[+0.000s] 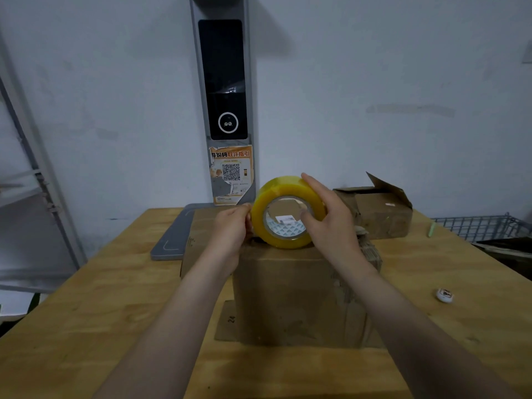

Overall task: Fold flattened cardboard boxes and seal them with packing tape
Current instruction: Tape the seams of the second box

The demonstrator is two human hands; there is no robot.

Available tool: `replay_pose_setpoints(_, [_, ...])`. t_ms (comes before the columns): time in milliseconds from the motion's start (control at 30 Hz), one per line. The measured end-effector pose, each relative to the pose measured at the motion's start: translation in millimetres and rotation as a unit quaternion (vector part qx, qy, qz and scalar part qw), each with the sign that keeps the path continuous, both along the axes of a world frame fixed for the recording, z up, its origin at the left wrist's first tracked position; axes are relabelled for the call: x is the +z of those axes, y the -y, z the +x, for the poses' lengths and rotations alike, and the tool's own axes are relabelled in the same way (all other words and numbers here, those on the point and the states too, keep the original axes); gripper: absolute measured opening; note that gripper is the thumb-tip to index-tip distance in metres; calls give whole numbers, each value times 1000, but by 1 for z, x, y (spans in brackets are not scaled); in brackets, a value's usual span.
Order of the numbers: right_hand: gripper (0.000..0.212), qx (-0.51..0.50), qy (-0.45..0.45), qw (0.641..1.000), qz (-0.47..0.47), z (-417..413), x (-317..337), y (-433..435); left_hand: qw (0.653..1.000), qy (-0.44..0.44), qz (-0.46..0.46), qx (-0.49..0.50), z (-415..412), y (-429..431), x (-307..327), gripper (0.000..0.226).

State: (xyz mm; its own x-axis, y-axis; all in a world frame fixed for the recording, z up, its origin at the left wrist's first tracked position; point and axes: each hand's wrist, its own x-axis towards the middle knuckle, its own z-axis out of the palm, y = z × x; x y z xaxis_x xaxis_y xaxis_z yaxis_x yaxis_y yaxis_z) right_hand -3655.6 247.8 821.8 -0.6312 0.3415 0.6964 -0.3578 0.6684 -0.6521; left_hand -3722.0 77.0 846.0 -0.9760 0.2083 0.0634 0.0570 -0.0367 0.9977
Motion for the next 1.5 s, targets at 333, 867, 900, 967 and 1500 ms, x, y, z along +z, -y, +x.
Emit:
replay_pose_setpoints(333, [72,-17,43,984,173,6,48,-46,998,-40,-32,32,0,-8,17,36])
replay_pose_setpoints(867, [65,64,135,941,305,48,78,-109,991,-95,-54,80,-2,-23,21,34])
replay_pose_setpoints(900, [64,61,136,938,312,49,78,-109,991,-92,-54,78,-1,-25,19,34])
replay_pose_setpoints(967, [63,56,157,928,332,52,77,-109,993,-78,-54,75,-1,-27,14,34])
replay_pose_setpoints(1500, [58,15,124,950,286,62,62,-128,982,-119,-136,57,9,-29,3,38])
